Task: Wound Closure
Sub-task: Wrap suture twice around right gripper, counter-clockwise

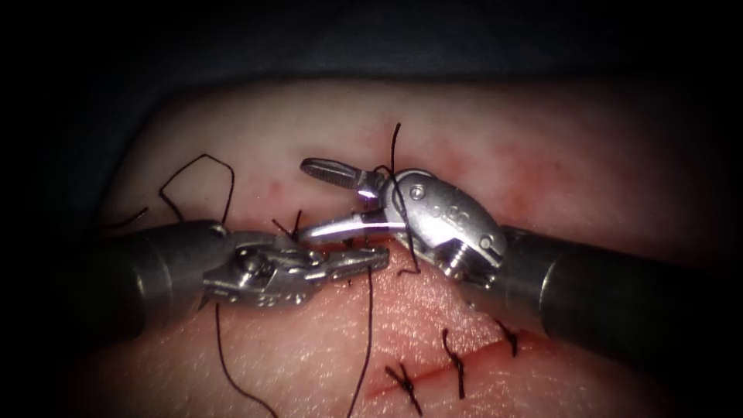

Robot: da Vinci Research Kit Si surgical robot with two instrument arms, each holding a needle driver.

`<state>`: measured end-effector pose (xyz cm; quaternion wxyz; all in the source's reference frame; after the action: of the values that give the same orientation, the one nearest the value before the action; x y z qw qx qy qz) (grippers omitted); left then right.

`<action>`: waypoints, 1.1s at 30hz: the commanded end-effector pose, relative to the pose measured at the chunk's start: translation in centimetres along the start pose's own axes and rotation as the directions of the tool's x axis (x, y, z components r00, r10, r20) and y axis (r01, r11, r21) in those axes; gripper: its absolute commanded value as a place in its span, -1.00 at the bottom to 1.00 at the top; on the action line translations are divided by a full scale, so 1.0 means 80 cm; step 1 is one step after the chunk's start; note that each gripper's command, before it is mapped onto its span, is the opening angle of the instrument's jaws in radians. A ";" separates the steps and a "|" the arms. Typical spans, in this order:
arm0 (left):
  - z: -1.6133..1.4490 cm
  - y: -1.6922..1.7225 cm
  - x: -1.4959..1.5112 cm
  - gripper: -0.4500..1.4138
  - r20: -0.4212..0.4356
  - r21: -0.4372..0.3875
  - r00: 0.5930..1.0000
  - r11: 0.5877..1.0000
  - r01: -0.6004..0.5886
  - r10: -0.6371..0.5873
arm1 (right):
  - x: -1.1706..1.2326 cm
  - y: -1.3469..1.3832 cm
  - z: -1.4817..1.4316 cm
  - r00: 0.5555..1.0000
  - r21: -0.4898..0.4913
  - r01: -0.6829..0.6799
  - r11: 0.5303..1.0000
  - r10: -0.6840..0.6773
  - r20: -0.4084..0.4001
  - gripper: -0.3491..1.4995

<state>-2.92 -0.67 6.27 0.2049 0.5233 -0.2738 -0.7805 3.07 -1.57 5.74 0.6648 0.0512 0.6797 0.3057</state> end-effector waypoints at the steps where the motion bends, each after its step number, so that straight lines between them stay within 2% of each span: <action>1: 0.0005 -0.0008 0.0005 -1.00 -0.005 0.005 1.000 1.000 -0.005 0.005 | -0.0004 0.0007 0.0012 0.998 0.011 0.025 1.000 -0.025 0.059 0.65; 2: 0.0003 -0.0009 0.0009 -1.00 -0.007 0.005 1.000 1.000 -0.006 0.006 | -0.0006 0.0007 0.0011 0.995 0.024 0.034 0.999 -0.036 0.095 0.58; 3: -0.0003 -0.0014 0.0016 -1.00 -0.010 0.004 1.000 1.000 -0.007 0.007 | -0.0012 0.0005 0.0008 0.986 0.056 0.048 0.997 -0.056 0.158 0.38; 4: -0.0005 -0.0016 0.0019 -1.00 -0.012 0.004 1.000 1.000 -0.012 0.012 | -0.0015 0.0004 0.0005 0.976 0.085 0.057 0.995 -0.073 0.204 0.31; 6: -0.0008 -0.0019 0.0021 -1.00 -0.013 0.004 1.000 1.000 -0.012 0.012 | -0.0018 0.0003 0.0004 0.970 0.100 0.062 0.993 -0.083 0.229 0.27; 7: -0.0017 -0.0027 0.0027 -1.00 -0.019 0.003 0.999 1.000 -0.028 0.028 | -0.0030 0.0001 -0.0003 0.953 0.126 0.063 0.990 -0.098 0.287 0.27; 10: -0.0025 -0.0036 0.0031 -1.00 -0.025 0.003 0.999 0.999 -0.042 0.042 | -0.0043 -0.0002 -0.0009 0.932 0.158 0.064 0.985 -0.115 0.344 0.20; 13: -0.0029 -0.0054 0.0015 -1.00 -0.047 0.005 0.998 0.999 -0.048 0.048 | -0.0060 -0.0008 -0.0013 0.907 0.239 0.039 0.970 -0.135 0.400 0.18; 17: -0.0029 -0.0072 -0.0011 -1.00 -0.081 0.007 0.996 1.000 -0.026 0.026 | -0.0071 -0.0010 -0.0016 0.908 0.333 -0.050 0.941 -0.096 0.409 0.18; 21: -0.0028 -0.0090 -0.0039 -1.00 -0.113 0.010 0.994 1.000 -0.009 0.010 | -0.0073 -0.0006 -0.0019 0.919 0.400 -0.107 0.910 -0.063 0.390 0.29; 25: -0.0022 -0.0096 -0.0061 -1.00 -0.148 -0.002 0.989 1.000 0.002 -0.002 | -0.0077 -0.0006 -0.0023 0.921 0.447 -0.166 0.879 -0.024 0.389 0.29; 26: -0.0014 -0.0093 -0.0072 -1.00 -0.180 -0.026 0.984 1.000 0.001 -0.005 | -0.0077 -0.0006 -0.0024 0.927 0.473 -0.184 0.862 -0.008 0.376 0.31; 30: 0.0008 -0.0077 -0.0097 -1.00 -0.210 -0.051 0.978 0.999 -0.008 -0.003 | -0.0077 -0.0005 -0.0028 0.954 0.545 -0.236 0.804 0.085 0.288 0.23; 31: 0.0008 -0.0077 -0.0097 -1.00 -0.210 -0.051 0.978 0.999 -0.008 -0.003 | -0.0077 -0.0005 -0.0028 0.954 0.545 -0.236 0.804 0.085 0.288 0.23; 33: 0.0016 -0.0067 -0.0114 -1.00 -0.224 -0.066 0.974 0.998 0.004 -0.019 | -0.0078 -0.0003 -0.0033 0.958 0.589 -0.272 0.761 0.156 0.241 0.22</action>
<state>-2.65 0.25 6.66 0.2468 0.6049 -0.2170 -0.7253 2.79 -2.02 6.25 0.6237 0.3743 0.6726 0.1360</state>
